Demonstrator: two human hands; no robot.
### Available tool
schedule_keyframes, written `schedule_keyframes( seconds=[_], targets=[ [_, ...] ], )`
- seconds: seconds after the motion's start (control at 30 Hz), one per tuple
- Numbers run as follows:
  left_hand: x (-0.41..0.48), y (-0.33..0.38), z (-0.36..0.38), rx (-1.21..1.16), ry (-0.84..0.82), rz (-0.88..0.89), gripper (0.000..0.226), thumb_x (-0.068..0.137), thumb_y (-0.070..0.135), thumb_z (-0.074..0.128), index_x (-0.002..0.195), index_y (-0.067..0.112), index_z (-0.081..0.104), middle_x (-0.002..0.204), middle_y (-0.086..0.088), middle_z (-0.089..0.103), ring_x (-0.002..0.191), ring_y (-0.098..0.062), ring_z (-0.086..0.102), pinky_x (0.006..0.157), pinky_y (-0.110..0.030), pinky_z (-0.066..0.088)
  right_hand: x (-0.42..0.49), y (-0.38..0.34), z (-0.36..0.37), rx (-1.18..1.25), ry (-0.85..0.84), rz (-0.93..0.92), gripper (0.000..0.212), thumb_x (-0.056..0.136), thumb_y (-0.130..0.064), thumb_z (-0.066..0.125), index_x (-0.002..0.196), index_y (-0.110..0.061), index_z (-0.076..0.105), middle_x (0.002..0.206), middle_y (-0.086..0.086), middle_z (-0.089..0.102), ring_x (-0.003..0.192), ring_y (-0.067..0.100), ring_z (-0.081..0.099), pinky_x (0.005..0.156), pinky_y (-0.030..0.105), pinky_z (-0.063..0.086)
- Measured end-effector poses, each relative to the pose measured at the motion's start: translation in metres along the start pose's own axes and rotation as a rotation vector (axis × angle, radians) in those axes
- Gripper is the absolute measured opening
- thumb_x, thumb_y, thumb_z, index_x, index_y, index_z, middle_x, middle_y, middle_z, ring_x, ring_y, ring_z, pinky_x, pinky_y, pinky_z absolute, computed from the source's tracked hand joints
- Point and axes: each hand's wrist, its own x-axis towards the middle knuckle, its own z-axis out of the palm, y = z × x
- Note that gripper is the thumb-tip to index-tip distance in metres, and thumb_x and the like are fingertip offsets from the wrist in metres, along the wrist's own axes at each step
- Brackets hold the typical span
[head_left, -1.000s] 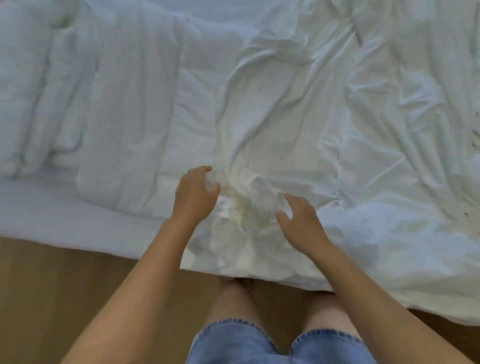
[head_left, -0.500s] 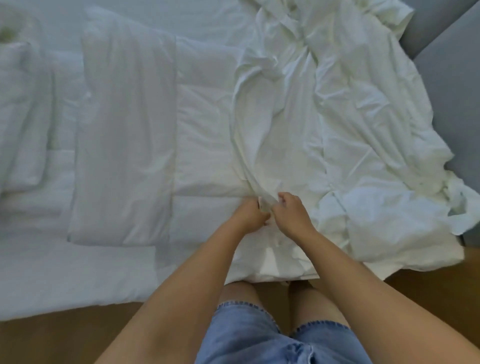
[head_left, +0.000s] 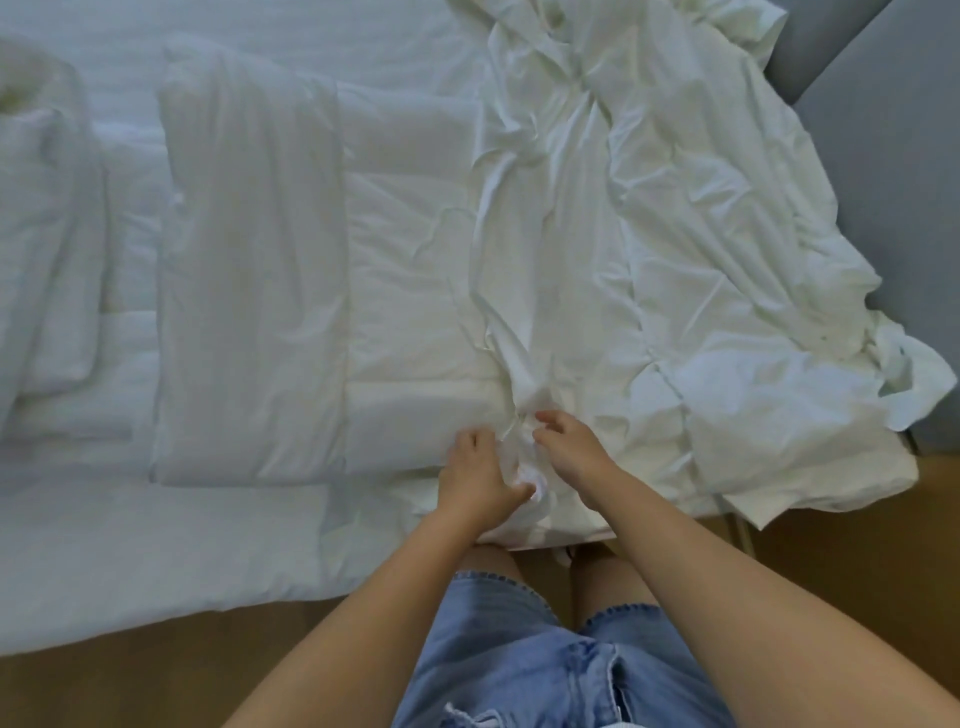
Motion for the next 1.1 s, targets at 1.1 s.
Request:
schedule_keyframes(
  seconds=[1.1],
  targets=[
    [-0.075, 0.084, -0.085, -1.429, -0.168, 0.100, 0.020, 0.097, 0.008, 0.044, 0.087, 0.013, 0.060, 0.077, -0.005, 0.065, 0.071, -0.017, 0.062, 0.066, -0.028, 0.052, -0.079, -0.024, -0.032, 0.478, 0.063, -0.012, 0.029, 0.090, -0.037, 0.056, 0.101, -0.010, 0.061, 0.098, 0.000, 0.067, 0.091, 0.018, 0.062, 0.085, 0.039, 0.054]
  ],
)
